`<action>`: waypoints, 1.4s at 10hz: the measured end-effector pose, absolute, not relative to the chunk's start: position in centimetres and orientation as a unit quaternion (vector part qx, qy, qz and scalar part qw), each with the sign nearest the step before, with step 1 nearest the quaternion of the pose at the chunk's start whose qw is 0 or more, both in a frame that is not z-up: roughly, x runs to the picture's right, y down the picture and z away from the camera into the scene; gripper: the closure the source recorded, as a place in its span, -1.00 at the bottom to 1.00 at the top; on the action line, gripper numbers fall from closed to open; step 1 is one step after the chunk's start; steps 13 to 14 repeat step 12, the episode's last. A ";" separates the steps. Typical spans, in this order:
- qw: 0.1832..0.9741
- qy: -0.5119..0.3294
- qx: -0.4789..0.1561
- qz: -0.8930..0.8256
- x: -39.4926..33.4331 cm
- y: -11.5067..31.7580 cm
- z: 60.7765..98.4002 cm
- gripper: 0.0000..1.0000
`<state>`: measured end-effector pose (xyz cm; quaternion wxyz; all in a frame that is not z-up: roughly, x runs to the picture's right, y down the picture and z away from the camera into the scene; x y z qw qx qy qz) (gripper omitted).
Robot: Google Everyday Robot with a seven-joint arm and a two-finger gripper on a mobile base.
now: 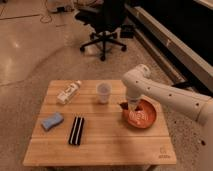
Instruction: Place the pepper in the ceramic bowl
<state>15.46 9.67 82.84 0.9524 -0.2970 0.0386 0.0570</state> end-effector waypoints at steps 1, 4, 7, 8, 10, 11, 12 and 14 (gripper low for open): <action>0.952 0.037 -0.299 0.055 15.8 9.7 83.3 0.33; 0.953 0.036 -0.298 0.051 14.7 9.6 83.9 0.23; 0.952 0.037 -0.299 0.054 16.1 9.9 83.8 -0.09; 0.951 0.043 -0.300 0.059 16.6 10.6 84.1 0.06; 0.951 0.041 -0.300 0.057 15.3 10.7 84.1 0.30; 0.952 0.040 -0.299 0.058 14.7 10.2 84.1 0.30; 0.951 0.042 -0.300 0.061 14.9 10.1 84.2 0.30; 0.951 0.042 -0.300 0.061 14.9 10.1 84.2 0.30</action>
